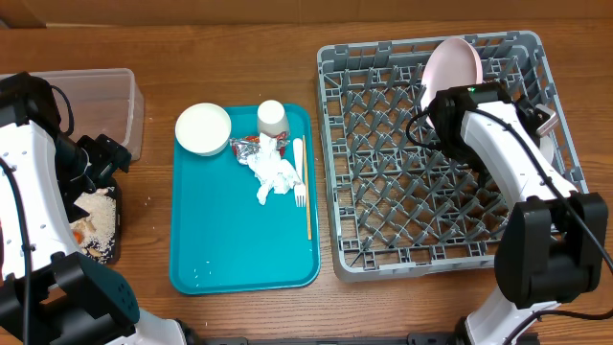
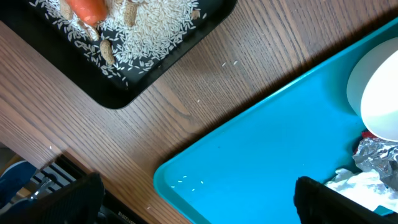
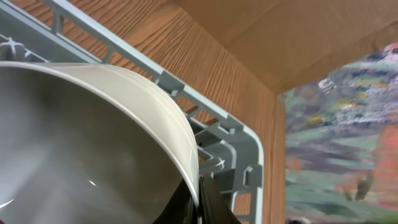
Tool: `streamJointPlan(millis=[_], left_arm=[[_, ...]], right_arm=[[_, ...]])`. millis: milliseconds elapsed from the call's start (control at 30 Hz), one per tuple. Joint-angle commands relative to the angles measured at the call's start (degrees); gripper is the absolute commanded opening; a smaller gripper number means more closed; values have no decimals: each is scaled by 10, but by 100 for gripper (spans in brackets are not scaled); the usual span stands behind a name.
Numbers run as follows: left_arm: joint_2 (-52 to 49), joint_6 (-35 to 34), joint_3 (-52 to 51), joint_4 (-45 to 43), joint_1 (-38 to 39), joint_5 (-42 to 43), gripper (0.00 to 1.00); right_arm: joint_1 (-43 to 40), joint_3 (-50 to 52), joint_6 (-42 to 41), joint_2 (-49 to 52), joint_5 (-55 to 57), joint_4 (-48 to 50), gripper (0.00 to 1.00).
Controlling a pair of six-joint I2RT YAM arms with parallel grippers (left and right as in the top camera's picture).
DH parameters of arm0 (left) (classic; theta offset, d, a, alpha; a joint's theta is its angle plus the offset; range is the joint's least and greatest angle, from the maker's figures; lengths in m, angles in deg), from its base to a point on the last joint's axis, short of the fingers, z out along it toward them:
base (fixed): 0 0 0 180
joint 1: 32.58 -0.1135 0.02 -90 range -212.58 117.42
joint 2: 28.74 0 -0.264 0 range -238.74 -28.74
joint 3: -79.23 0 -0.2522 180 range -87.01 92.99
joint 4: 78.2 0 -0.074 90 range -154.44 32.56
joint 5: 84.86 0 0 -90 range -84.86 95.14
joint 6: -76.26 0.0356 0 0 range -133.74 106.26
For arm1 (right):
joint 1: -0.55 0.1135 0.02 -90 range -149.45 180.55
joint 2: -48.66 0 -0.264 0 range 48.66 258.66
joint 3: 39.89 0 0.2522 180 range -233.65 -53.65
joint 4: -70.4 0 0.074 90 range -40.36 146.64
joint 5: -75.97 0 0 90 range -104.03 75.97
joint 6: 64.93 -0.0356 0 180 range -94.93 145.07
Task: Sort waste into correct bins and load items into the dishwasher rack
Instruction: 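Lower the bowl upright into the rack and open the right gripper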
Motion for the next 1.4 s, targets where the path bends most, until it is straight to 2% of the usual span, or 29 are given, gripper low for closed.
streamJointPlan(millis=[0, 400, 767, 867, 1033, 1367], left_arm=[[7, 1, -1, 0, 0, -7, 100], [7, 1, -1, -1, 0, -7, 100], [7, 1, -1, -1, 0, -7, 100], [7, 1, -1, -1, 0, -7, 100], [7, 1, -1, -1, 0, -7, 100], [7, 1, -1, 0, 0, -7, 100]], right_arm=[[-5, 8, -5, 2, 29, -2, 4], [-13, 59, -5, 2, 5, 24, 4], [-10, 59, -5, 2, 10, 17, 4], [1, 58, -11, 2, 9, 9, 4], [31, 33, -75, 2, 8, -45, 6], [58, 22, -67, 1, -36, -45, 7]])
